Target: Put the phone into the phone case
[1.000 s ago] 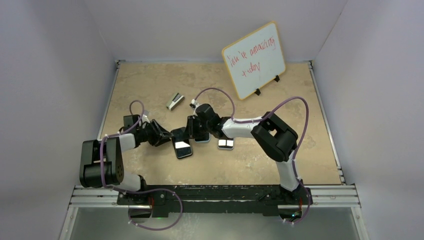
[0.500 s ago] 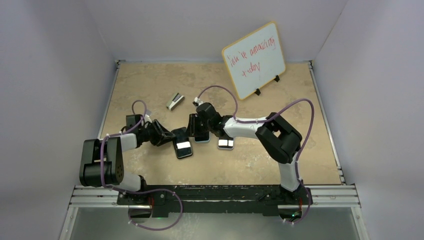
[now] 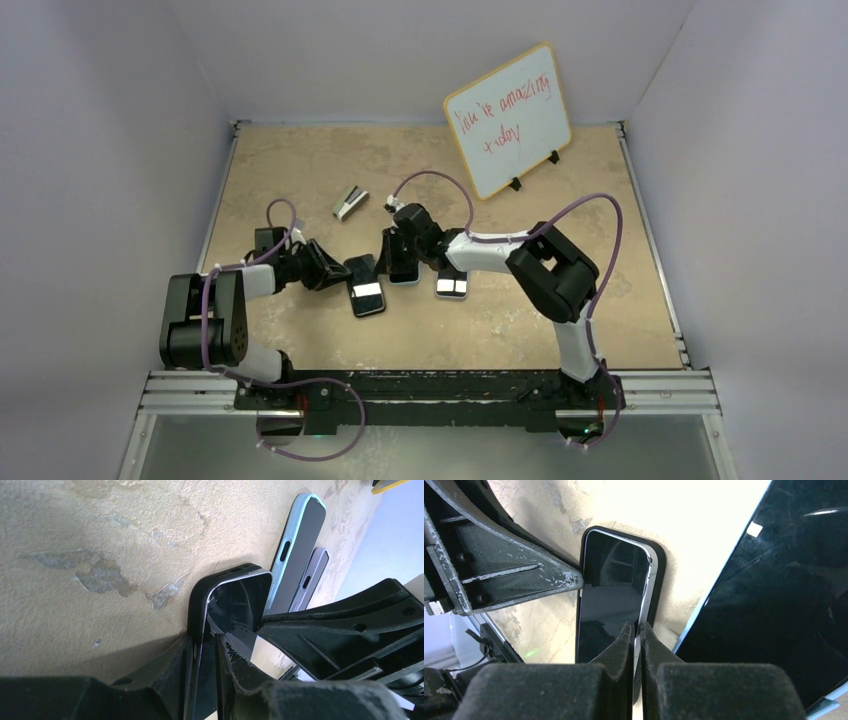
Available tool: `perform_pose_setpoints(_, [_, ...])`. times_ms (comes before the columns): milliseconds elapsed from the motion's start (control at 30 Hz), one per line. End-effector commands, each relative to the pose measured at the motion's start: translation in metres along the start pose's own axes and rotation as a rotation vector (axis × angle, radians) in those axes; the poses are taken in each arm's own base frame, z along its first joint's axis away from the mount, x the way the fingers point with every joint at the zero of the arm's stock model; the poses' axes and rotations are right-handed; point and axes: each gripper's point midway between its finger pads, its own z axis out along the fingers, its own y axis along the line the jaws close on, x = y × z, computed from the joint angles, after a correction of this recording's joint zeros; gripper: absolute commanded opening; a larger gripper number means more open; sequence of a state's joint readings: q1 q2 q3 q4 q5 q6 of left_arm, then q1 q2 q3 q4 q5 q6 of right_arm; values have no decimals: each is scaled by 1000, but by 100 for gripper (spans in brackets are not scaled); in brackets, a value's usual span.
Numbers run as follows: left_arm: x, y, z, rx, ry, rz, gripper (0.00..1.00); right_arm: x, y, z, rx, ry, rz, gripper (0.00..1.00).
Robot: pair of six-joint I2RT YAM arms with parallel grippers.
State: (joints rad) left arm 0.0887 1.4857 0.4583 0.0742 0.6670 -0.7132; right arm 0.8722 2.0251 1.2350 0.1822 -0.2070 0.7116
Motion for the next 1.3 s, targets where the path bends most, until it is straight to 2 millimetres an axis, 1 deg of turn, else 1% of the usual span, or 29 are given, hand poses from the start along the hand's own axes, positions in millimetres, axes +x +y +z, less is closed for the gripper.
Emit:
perform_pose_setpoints(0, [2,-6,6,7,21,36,25,-3,31,12,-137,7,-91,3])
perform_pose_setpoints(100, [3,-8,6,-24,41,45,29,3,35,22,-170,51,-99,5])
perform_pose_setpoints(200, [8,-4,5,-63,77,48,29,9,30,33,-159,84,-94,5])
perform_pose_setpoints(400, [6,-11,1,-54,61,56,29,6,36,31,-173,69,-100,5])
perform_pose_setpoints(533, [8,-14,-2,-51,64,59,29,8,38,36,-179,85,-100,5])
perform_pose_setpoints(667, [18,-7,-5,-70,81,51,29,15,40,43,-186,105,-88,5])
perform_pose_setpoints(767, [18,-4,-8,-96,63,52,32,13,42,45,-175,93,-84,7])
perform_pose_setpoints(800, [15,-5,-11,-105,45,55,33,11,42,44,-161,94,-68,9])
perform_pose_setpoints(867, [10,-7,-14,-111,2,60,35,11,48,35,-158,113,-31,16])
perform_pose_setpoints(933, [5,-10,-18,-113,-25,68,38,2,49,25,-131,82,-22,23])
perform_pose_setpoints(1033, [0,-12,-22,-128,-42,79,41,-11,45,11,-89,31,-6,32])
perform_pose_setpoints(1100, [-5,-9,-26,-156,-59,88,43,-15,41,3,-81,6,13,40])
perform_pose_setpoints(1133, [-7,-8,-29,-165,-65,90,43,-14,36,-1,-74,-1,22,44])
perform_pose_setpoints(1200, [-13,-6,-34,-170,-79,84,43,-16,34,-7,-68,-22,26,53])
perform_pose_setpoints(1267, [-15,-5,-36,-160,-75,76,44,-15,36,-10,-79,-21,25,61])
